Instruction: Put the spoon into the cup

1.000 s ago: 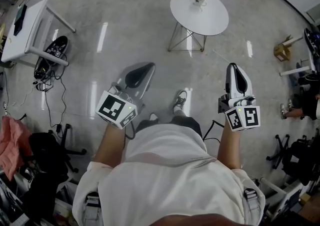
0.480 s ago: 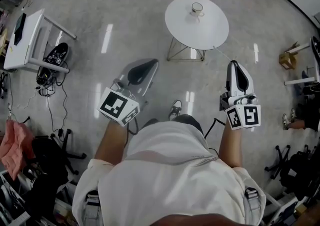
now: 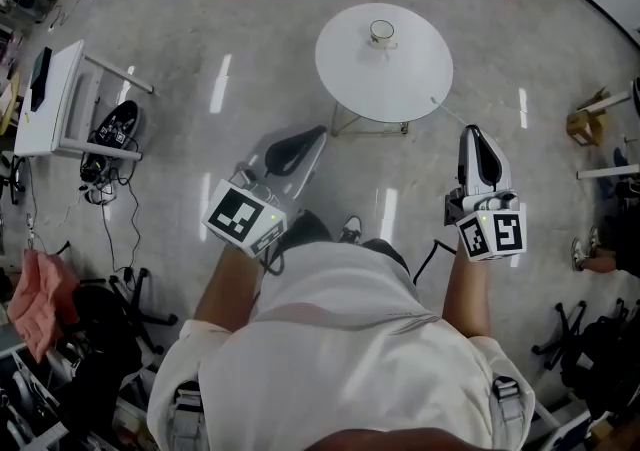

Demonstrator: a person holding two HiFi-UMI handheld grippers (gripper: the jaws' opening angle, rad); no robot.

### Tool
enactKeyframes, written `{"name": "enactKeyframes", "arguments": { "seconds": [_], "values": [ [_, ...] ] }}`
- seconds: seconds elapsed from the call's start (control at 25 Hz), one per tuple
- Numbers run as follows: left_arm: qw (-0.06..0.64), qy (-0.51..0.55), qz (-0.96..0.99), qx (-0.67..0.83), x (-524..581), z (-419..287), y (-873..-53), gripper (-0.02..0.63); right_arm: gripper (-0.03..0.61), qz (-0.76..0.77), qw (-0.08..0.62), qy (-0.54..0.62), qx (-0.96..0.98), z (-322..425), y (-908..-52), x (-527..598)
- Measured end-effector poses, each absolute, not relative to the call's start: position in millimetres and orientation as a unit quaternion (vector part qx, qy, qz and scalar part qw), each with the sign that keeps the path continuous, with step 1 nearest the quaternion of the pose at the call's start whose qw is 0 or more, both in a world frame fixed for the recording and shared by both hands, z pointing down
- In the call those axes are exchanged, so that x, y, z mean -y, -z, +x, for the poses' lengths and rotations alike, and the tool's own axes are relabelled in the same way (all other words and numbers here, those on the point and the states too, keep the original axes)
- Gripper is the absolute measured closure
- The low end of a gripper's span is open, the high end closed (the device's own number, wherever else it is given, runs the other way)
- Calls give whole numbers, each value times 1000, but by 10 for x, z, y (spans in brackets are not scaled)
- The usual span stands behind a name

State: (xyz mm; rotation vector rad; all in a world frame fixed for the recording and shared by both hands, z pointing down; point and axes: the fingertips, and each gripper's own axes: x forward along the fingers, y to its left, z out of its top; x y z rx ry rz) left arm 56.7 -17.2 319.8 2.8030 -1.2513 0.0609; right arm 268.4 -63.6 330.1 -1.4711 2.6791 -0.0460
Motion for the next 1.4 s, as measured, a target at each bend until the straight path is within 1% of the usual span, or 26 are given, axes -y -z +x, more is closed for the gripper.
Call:
{"name": "enactKeyframes", "arguments": {
  "seconds": [0.2,0.44,0.72,0.88,1.12,1.4],
  "values": [
    [48,-16,911,409,715,394,-3302,614,568,-481,34,18,-876,2496,-3360,1139],
    [66,-5,922,381,1679,143,-3434,614,568,-494,7,28,-869,2186,-3516,1999],
    [69,-9,933,352,2923,-487,-3453,614,568,-508,-13,32,-860,1399,-3495,3172],
    [77,-16,938,338,3476,-783,-3579,614,566,-523,-62,54,-848,1129,-3717,3708],
    [105,-20,937,332,3948,-883,-3810,614,566,-535,-124,87,-831,1071,-4160,4271],
    [122,-32,928,351,4285,-720,-3920,614,566,-520,-177,109,-828,1255,-4752,4914]
  ]
}}
